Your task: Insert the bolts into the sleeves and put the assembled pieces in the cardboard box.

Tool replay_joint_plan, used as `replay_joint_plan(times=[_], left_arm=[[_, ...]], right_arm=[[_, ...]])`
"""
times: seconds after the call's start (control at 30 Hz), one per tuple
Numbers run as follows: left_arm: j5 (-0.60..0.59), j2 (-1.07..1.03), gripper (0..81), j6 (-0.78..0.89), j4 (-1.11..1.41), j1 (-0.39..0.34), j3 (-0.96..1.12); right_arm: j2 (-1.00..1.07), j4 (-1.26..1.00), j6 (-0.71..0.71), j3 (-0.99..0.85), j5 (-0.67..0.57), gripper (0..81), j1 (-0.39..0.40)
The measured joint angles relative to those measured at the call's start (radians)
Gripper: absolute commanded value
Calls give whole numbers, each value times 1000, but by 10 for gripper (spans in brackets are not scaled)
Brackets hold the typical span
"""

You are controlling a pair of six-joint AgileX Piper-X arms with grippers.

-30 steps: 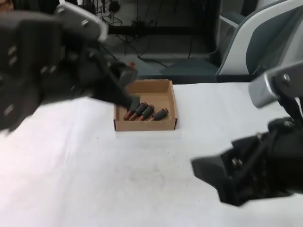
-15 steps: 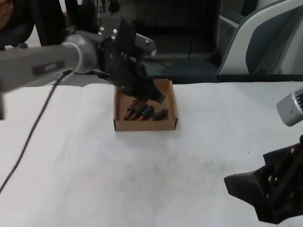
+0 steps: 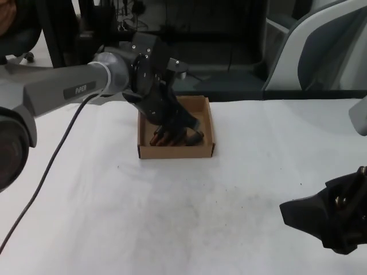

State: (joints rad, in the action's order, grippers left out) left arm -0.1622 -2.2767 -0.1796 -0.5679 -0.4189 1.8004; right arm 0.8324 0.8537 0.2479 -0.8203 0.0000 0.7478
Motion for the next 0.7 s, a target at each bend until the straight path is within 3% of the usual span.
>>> replay_joint_plan(times=[0.1,0.4,0.7], left_arm=[[3,0,700,0,0,0,0],[3,15,700,0,-53,0,9],[3,185,686,0,-206,0,2]], right_arm=[[0,0,0,0,0,700,1],[0,0,0,0,0,700,1],[-52,0,0,0,39,700,1]])
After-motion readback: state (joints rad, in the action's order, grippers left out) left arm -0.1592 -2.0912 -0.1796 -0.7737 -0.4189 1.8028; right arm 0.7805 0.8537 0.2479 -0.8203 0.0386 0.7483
